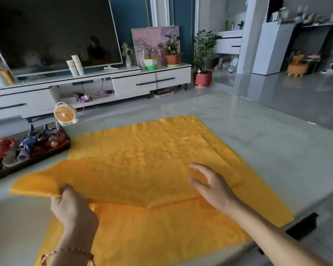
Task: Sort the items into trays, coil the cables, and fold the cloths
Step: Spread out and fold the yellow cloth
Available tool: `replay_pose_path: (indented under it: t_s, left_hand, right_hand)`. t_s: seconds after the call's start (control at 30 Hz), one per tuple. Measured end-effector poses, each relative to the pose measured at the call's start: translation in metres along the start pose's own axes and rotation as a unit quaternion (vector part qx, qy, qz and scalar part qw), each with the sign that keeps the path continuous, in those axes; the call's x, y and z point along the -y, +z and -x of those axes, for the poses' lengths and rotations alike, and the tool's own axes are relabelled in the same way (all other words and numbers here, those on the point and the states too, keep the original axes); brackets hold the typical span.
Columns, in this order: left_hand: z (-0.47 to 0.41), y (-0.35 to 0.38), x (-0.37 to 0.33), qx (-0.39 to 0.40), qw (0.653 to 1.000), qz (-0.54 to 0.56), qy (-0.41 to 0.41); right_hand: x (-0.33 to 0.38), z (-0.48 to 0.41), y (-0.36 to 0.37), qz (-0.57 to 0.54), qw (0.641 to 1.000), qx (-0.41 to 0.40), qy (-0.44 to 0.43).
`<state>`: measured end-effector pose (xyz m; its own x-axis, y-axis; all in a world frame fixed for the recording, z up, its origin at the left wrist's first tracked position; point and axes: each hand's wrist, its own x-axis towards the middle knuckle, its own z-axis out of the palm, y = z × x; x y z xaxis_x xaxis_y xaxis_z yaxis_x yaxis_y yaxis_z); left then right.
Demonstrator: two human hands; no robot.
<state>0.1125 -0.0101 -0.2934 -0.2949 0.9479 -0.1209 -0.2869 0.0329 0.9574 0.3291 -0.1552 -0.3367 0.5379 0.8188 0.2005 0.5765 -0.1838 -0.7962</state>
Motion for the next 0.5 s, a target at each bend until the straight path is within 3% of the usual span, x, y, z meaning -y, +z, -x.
replay_pose_path:
  t_s: [0.1,0.17,0.27,0.33,0.43,0.5]
  left_hand:
    - [0.011,0.026,-0.004,0.073,0.983,-0.074,0.151]
    - [0.026,0.047,-0.007,0.171,0.94,-0.161,0.248]
    - [0.052,0.079,-0.006,0.299,0.826,-0.305,0.368]
    - [0.074,0.094,0.008,0.369,0.751,-0.375,0.399]
    - [0.099,0.096,0.046,0.434,0.596,-0.505,0.449]
    - [0.107,0.09,0.068,0.462,0.534,-0.549,0.448]
  right_hand:
    - [0.001,-0.003,-0.007,-0.148,0.985,-0.056,0.068]
    - [0.005,-0.007,-0.012,-0.274,0.95,-0.088,0.119]
    - [0.007,-0.012,-0.025,-0.456,0.866,-0.098,0.18]
    - [0.004,-0.016,-0.038,-0.493,0.835,-0.105,0.22]
    - [-0.005,-0.021,-0.053,-0.41,0.854,-0.134,0.291]
    - [-0.008,-0.023,-0.057,-0.354,0.869,-0.136,0.318]
